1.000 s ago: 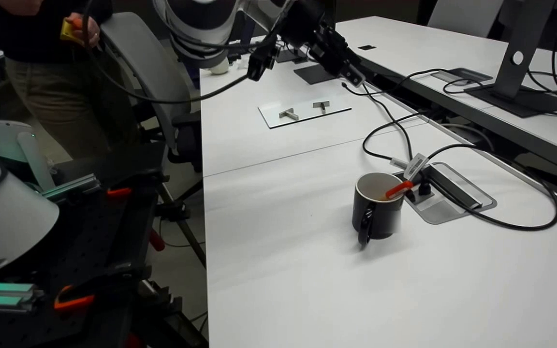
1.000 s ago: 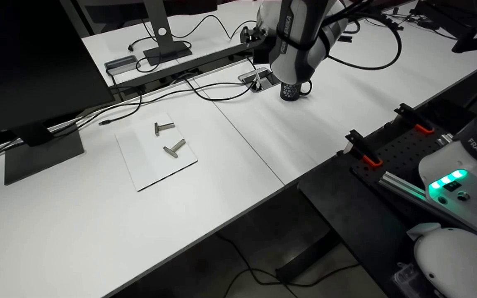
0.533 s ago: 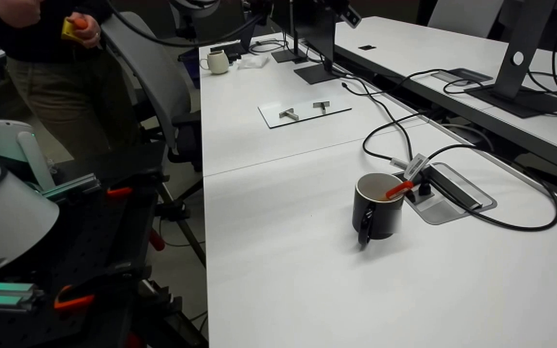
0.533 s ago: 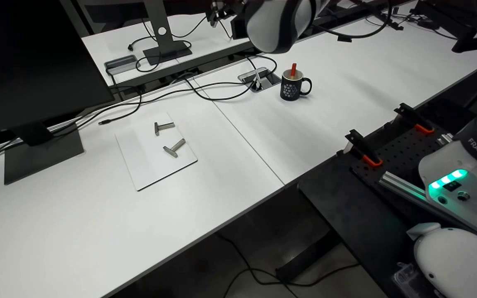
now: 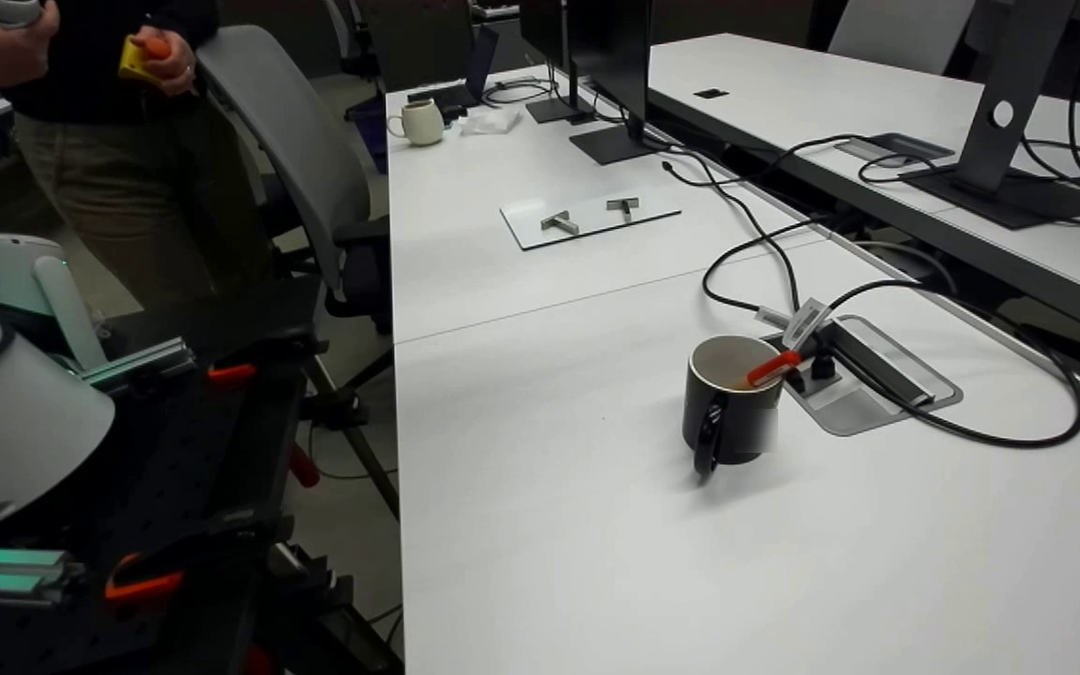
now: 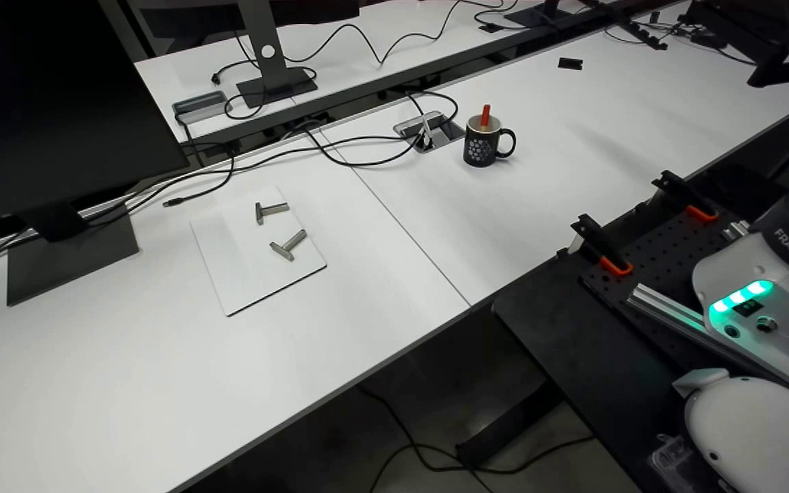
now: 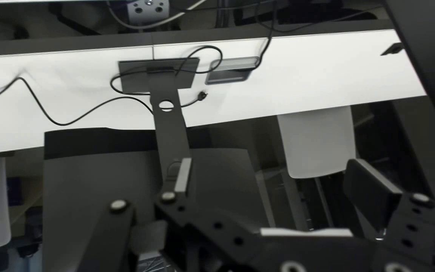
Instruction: Put the marker in the mug
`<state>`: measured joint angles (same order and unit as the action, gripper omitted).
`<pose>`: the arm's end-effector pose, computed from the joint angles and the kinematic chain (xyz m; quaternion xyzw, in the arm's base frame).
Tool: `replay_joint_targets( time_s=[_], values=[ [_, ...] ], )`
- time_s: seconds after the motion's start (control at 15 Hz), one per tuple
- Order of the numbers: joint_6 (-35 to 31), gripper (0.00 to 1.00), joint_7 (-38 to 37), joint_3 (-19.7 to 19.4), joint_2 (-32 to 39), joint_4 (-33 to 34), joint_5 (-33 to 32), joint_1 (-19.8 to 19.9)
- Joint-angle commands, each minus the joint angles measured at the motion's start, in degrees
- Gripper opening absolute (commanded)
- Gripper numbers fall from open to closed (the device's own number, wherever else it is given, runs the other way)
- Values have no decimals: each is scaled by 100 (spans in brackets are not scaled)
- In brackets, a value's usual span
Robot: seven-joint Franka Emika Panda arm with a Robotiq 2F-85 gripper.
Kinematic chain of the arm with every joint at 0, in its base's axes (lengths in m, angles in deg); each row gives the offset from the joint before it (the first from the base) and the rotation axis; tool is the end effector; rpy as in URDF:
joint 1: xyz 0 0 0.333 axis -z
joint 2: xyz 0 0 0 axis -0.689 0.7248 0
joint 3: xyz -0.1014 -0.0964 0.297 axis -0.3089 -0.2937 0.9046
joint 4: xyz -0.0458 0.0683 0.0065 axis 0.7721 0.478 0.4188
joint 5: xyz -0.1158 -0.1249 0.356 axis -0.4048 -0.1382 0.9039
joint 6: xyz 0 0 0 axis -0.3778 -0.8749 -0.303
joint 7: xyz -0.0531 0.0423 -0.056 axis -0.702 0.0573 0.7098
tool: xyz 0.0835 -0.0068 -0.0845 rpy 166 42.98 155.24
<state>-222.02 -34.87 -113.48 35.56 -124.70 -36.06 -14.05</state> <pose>0.5195 0.2423 0.3854 -0.8859 -0.0472 -0.4391 0.1416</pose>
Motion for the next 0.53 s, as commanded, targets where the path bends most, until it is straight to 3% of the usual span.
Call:
replay_joint_targets(
  time_s=[0.0, 0.2, 0.47],
  values=[
    [6, 100, -751, 803, -935, -504, -1124, 864],
    [26, 100, -1319, 860, -1307, -856, -1647, 996],
    [53, 100, -1293, 587, -1398, -1327, -1463, 1020]
  ],
)
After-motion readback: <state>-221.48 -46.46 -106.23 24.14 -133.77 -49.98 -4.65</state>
